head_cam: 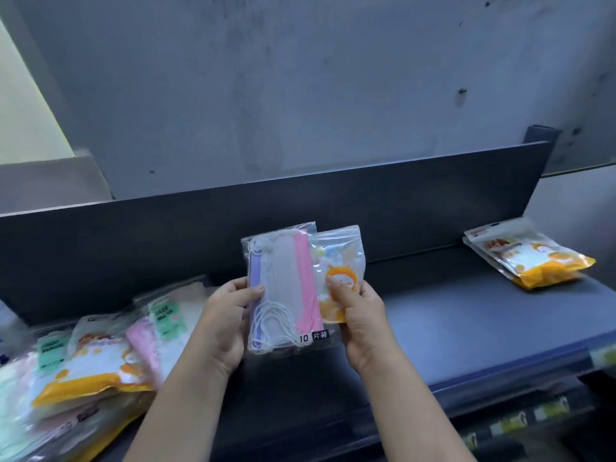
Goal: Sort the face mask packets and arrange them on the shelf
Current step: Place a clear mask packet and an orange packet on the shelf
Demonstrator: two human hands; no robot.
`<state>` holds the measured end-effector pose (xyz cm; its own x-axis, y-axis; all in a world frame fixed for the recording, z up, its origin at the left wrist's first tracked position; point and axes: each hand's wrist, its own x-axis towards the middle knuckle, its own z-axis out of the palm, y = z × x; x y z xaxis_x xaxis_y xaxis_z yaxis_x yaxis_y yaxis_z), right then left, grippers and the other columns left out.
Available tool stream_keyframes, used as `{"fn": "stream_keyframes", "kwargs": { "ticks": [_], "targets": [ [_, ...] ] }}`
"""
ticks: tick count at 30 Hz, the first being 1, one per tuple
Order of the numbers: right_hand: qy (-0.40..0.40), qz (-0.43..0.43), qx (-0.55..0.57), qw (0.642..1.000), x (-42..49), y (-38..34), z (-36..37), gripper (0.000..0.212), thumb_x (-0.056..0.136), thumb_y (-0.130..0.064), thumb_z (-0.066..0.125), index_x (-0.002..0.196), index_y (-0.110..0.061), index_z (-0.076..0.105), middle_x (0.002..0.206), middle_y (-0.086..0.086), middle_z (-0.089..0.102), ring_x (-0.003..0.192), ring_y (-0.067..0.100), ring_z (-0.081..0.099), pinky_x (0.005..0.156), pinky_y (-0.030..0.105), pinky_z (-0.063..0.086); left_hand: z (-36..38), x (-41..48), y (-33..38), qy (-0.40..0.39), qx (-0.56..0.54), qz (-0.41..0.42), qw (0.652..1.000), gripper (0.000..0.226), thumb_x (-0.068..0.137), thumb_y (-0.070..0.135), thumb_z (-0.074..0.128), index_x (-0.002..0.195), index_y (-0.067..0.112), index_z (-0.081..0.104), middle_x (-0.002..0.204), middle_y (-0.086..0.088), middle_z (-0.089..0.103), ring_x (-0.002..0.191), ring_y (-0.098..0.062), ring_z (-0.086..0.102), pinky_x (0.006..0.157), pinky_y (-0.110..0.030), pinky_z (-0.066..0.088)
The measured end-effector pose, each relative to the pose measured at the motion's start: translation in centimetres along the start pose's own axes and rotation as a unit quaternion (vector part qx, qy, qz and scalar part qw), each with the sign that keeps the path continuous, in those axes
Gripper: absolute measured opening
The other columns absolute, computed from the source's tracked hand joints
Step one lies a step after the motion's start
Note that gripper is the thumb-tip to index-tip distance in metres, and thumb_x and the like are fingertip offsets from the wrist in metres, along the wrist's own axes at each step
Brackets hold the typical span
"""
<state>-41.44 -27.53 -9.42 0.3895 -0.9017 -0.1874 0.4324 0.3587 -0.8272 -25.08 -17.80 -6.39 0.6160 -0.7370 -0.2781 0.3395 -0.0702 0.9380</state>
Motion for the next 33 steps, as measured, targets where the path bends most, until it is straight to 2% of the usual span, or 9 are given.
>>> {"fn": "stream_keyframes", "kwargs": {
  "ticks": [4, 6, 8, 11, 15, 22, 26, 31, 33],
  "targets": [
    [0.015, 0.005, -0.025, 1.000, 2.3, -4.5, -6.5, 0.024, 0.091, -0.011, 0.075, 0.114, -0.006, 0.069, 0.110, 0.020, 0.078, 0.093, 0.036, 0.074, 0.086, 0.050, 0.059, 7.1, 0.4, -2.2, 0.018, -0.018, -0.027, 0.999, 0.022, 0.097, 0.004, 0.061, 0.118, 0.000, 0.068, 0.110, -0.028, 0.076, 0.091, -0.040, 0.073, 0.081, -0.056, 0.063],
    [0.011, 0.009, -0.043, 0.999, 3.5, -6.7, -9.5, 0.022, 0.091, -0.012, 0.074, 0.112, -0.006, 0.069, 0.110, 0.021, 0.077, 0.095, 0.037, 0.074, 0.091, 0.054, 0.058, 10.3, 0.5, -3.0, 0.036, -0.033, -0.036, 0.998, 0.023, 0.098, 0.004, 0.060, 0.119, 0.000, 0.068, 0.107, -0.027, 0.077, 0.091, -0.042, 0.075, 0.075, -0.057, 0.063],
    [0.006, 0.015, -0.058, 0.998, 4.6, -8.7, -12.2, 0.017, 0.092, -0.011, 0.071, 0.108, -0.007, 0.069, 0.102, 0.019, 0.079, 0.088, 0.034, 0.073, 0.085, 0.053, 0.060, 13.0, 0.5, -3.8, 0.051, -0.055, -0.043, 0.996, 0.025, 0.099, 0.006, 0.058, 0.121, 0.001, 0.068, 0.108, -0.027, 0.077, 0.093, -0.043, 0.076, 0.072, -0.056, 0.063],
    [0.005, 0.035, -0.063, 0.997, 5.7, -11.1, -15.4, 0.017, 0.093, -0.011, 0.064, 0.109, -0.007, 0.069, 0.096, 0.015, 0.079, 0.082, 0.030, 0.074, 0.066, 0.040, 0.061, 16.1, 0.0, -5.0, 0.051, -0.085, -0.069, 0.993, 0.031, 0.099, 0.013, 0.055, 0.122, -0.003, 0.069, 0.116, -0.029, 0.074, 0.103, -0.046, 0.073, 0.074, -0.056, 0.063],
    [0.008, 0.046, -0.058, 0.997, 6.9, -12.6, -18.3, 0.024, 0.097, -0.019, 0.062, 0.118, -0.010, 0.069, 0.105, 0.017, 0.079, 0.093, 0.032, 0.077, 0.075, 0.046, 0.064, 18.8, -0.7, -6.2, 0.058, -0.102, -0.091, 0.989, 0.038, 0.099, 0.016, 0.053, 0.128, -0.005, 0.066, 0.124, -0.031, 0.071, 0.117, -0.050, 0.067, 0.077, -0.056, 0.064],
    [0.035, 0.026, -0.068, 0.997, 8.6, -14.4, -21.0, 0.016, 0.101, -0.017, 0.060, 0.113, -0.012, 0.069, 0.101, 0.014, 0.080, 0.090, 0.030, 0.078, 0.074, 0.046, 0.065, 21.7, 0.3, -6.8, 0.052, -0.099, -0.080, 0.991, 0.033, 0.102, 0.009, 0.047, 0.125, -0.005, 0.066, 0.108, -0.028, 0.073, 0.090, -0.041, 0.071, 0.061, -0.049, 0.065],
    [0.058, -0.012, -0.086, 0.995, 9.9, -15.2, -22.0, 0.015, 0.100, -0.014, 0.062, 0.112, -0.013, 0.070, 0.101, 0.012, 0.080, 0.093, 0.031, 0.078, 0.081, 0.051, 0.064, 23.6, 1.5, -7.1, 0.035, -0.087, -0.069, 0.993, 0.033, 0.102, 0.004, 0.046, 0.127, -0.003, 0.065, 0.115, -0.031, 0.073, 0.094, -0.042, 0.070, 0.068, -0.052, 0.065],
    [0.081, -0.056, -0.120, 0.988, 10.8, -17.4, -24.5, 0.011, 0.100, -0.009, 0.062, 0.107, -0.012, 0.070, 0.096, 0.008, 0.081, 0.088, 0.024, 0.078, 0.076, 0.039, 0.065, 27.4, 1.7, -7.5, 0.030, -0.084, -0.056, 0.994, 0.031, 0.101, 0.001, 0.046, 0.125, -0.003, 0.066, 0.117, -0.032, 0.072, 0.090, -0.041, 0.072, 0.072, -0.054, 0.065],
    [0.084, -0.066, -0.141, 0.984, 11.4, -18.6, -26.1, 0.013, 0.099, -0.007, 0.062, 0.108, -0.012, 0.071, 0.097, 0.008, 0.081, 0.089, 0.024, 0.079, 0.078, 0.042, 0.065, 29.2, 1.7, -8.0, 0.027, -0.086, -0.056, 0.994, 0.031, 0.101, 0.001, 0.046, 0.123, -0.003, 0.067, 0.117, -0.033, 0.072, 0.089, -0.041, 0.072, 0.076, -0.057, 0.063]
  ]
}}
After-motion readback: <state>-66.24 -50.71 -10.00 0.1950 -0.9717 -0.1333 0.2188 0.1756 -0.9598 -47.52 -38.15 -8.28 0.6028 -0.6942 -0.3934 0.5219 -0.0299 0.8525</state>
